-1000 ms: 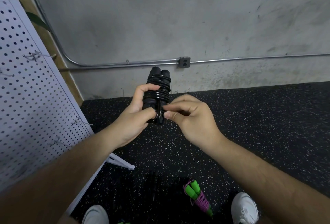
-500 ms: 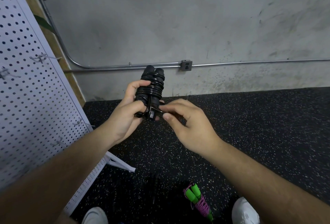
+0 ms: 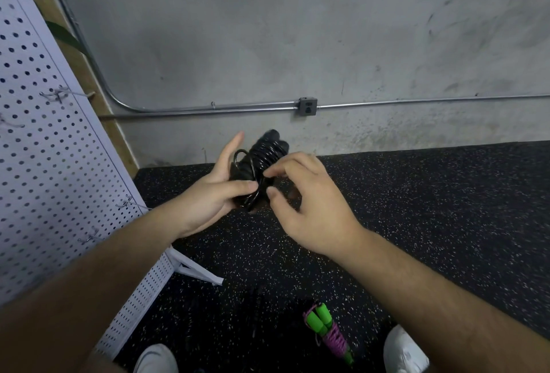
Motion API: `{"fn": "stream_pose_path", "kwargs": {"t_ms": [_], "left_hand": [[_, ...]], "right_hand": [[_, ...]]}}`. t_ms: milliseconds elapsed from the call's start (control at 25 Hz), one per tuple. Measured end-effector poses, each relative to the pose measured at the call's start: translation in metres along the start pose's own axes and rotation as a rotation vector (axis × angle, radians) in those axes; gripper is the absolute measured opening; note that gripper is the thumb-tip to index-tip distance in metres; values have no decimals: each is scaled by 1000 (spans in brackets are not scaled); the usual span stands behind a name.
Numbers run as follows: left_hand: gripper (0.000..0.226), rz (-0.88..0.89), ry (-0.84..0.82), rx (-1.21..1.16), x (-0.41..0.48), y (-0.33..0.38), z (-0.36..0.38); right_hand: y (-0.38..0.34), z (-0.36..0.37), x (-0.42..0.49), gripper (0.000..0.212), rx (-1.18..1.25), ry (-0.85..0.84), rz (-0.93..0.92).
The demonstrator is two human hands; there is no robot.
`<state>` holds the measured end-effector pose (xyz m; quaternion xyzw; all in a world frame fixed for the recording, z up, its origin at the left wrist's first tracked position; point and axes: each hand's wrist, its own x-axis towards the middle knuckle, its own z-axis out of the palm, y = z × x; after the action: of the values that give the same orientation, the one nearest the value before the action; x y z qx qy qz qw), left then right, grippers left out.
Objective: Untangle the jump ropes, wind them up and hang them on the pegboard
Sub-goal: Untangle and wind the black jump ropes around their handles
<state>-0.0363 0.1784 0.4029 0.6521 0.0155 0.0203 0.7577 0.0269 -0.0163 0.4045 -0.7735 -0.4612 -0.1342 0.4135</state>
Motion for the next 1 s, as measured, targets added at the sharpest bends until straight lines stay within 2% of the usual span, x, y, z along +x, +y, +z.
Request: {"fn": "stream_pose_path", "kwargs": {"t_ms": [120,240,320,440,520,800,880,1000], "left_hand": [[91,-100,-55,293,-3,-8,-6],[60,-109,-73,441,-3,-11,-2],[47,-80,-28,483,-3,-12,2],[32,2,69,592,1,-17,5],[20,24,63,687,1,-21,9],[23,59,25,731,-1,-48,6],[19,34,37,722,-7,-54,4],[14,-15,148,638,-13,-59,-3]], "right_hand": [[11,0,4,36,-59,-81,1],[22,1,10,21,-48,-103,7],[26,-3,12,13,8,-102,99],[31,-3,11,14,-21,-136,156],[34,0,11,16,-85,-151,186],[42,18,5,20,-67,-113,457],[40,25,1,18,-56,-114,421],[37,27,-2,21,58,-137,350]]}}
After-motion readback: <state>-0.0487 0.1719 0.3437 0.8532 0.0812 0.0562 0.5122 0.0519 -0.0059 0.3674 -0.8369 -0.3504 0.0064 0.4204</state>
